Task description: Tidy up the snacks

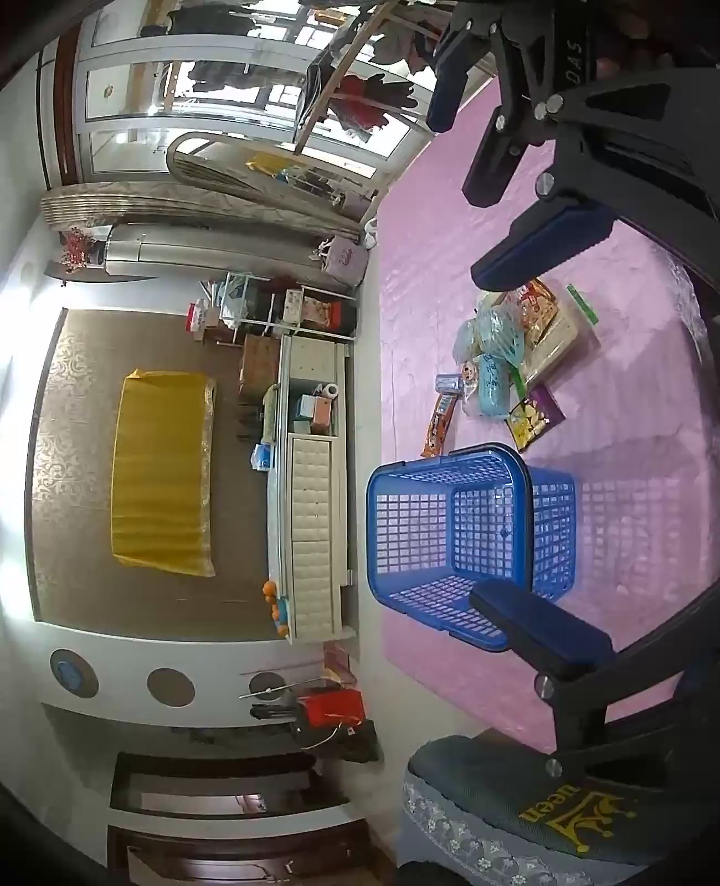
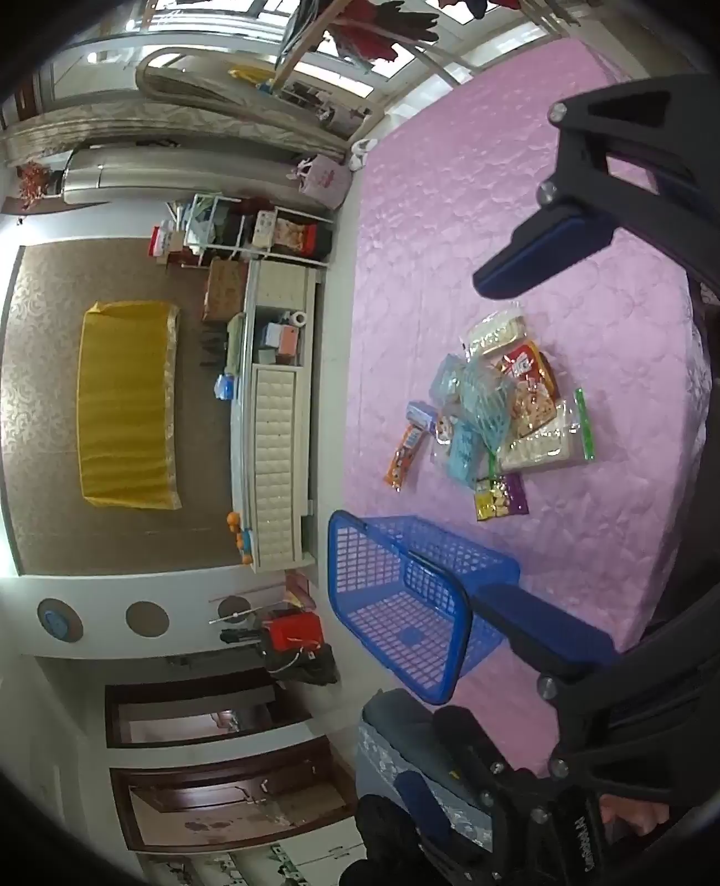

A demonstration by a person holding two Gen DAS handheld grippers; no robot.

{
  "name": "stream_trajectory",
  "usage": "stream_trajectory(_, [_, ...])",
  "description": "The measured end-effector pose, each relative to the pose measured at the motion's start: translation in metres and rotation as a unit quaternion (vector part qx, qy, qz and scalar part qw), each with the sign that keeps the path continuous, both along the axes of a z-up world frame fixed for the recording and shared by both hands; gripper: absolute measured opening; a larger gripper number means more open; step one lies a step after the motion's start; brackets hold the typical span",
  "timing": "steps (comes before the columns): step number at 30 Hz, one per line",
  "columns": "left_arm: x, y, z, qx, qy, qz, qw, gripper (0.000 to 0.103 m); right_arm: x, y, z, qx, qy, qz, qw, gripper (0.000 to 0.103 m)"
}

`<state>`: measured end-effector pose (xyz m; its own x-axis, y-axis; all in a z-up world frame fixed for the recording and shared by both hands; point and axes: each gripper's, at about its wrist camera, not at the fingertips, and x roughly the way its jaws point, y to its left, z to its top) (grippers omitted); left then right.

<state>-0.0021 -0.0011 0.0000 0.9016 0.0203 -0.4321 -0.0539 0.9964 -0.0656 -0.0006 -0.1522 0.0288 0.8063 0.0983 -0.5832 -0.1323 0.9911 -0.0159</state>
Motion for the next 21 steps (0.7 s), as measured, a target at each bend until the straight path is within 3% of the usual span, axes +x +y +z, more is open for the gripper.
stream_trajectory(2, [-0.002, -0.001, -0.001, 0.003, 0.0, -0.002, 1.0, 0.103, 0.0, -0.003, 0.0, 0.003, 0.002, -0.002, 1.0, 0.103])
stream_trajectory(5, [0.0, 0.007, -0.005, -0.033, 0.016, -0.015, 0.9992, 0.103, 0.001, 0.007, -0.001, -0.015, 0.015, 0.012, 1.0, 0.103])
stream_trajectory(21, [-0.004, 0.007, -0.001, -0.025, 0.032, -0.014, 0.9991, 0.103, -0.003, 0.011, 0.005, 0.002, 0.03, 0.022, 0.999, 0.103])
